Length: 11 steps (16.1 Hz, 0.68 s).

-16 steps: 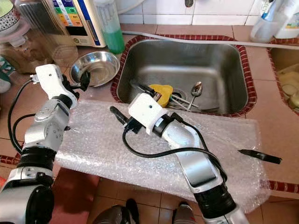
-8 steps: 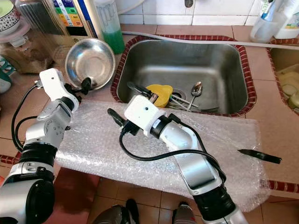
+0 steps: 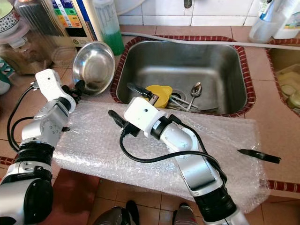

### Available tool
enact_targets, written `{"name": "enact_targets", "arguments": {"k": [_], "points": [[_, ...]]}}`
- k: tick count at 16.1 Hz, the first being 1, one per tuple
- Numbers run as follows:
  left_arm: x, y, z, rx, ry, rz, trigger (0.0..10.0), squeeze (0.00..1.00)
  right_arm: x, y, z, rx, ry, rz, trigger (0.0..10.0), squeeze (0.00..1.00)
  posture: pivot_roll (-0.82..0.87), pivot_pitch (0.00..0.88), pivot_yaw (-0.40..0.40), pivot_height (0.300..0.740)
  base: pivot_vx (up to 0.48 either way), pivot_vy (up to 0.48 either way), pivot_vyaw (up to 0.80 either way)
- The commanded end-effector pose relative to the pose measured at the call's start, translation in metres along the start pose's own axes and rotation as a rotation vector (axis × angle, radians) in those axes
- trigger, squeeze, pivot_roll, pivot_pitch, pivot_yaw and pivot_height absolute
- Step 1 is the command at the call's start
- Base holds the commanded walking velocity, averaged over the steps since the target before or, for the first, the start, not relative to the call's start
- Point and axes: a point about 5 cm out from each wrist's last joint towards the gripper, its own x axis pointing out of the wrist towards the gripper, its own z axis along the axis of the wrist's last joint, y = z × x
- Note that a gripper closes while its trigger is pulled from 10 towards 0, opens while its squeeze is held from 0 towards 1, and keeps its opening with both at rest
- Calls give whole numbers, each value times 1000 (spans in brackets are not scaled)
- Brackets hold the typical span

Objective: Kitchen organization

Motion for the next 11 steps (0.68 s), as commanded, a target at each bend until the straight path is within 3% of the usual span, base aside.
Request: {"name": "enact_targets", "arguments": {"k": [1, 6, 7, 8, 9, 10, 11], "points": [[-3, 17, -2, 5, 22, 66, 0, 0, 1, 4, 4, -13, -21, 28, 10000, 1000, -227, 243, 157, 740, 0, 0, 0], [-6, 26, 14, 48, -23, 98, 0, 0, 3, 1, 4, -19, -21, 30, 10000, 988, -213, 242, 151, 740, 0, 0, 0], [-7, 25, 15, 47, -26, 94, 2941, 0, 3, 1, 4, -19, -22, 30, 10000, 984, -212, 243, 150, 740, 0, 0, 0], [-8, 23, 15, 57, -28, 80, 9961, 0, 4, 1, 4, -19, -24, 31, 10000, 984, -210, 243, 149, 740, 0, 0, 0], [-9, 21, 15, 66, -31, 66, 10000, 867, 4, 1, 3, -19, -24, 32, 10000, 988, -209, 242, 149, 740, 0, 0, 0], [-9, 19, 14, 52, -30, 56, 10000, 1000, 5, 1, 3, -20, -24, 33, 10000, 988, -209, 242, 149, 740, 0, 0, 0], [-10, 16, 13, 53, -25, 44, 10000, 1000, 5, 0, 3, -21, -24, 32, 10000, 988, -209, 240, 150, 740, 0, 0, 0]]}}
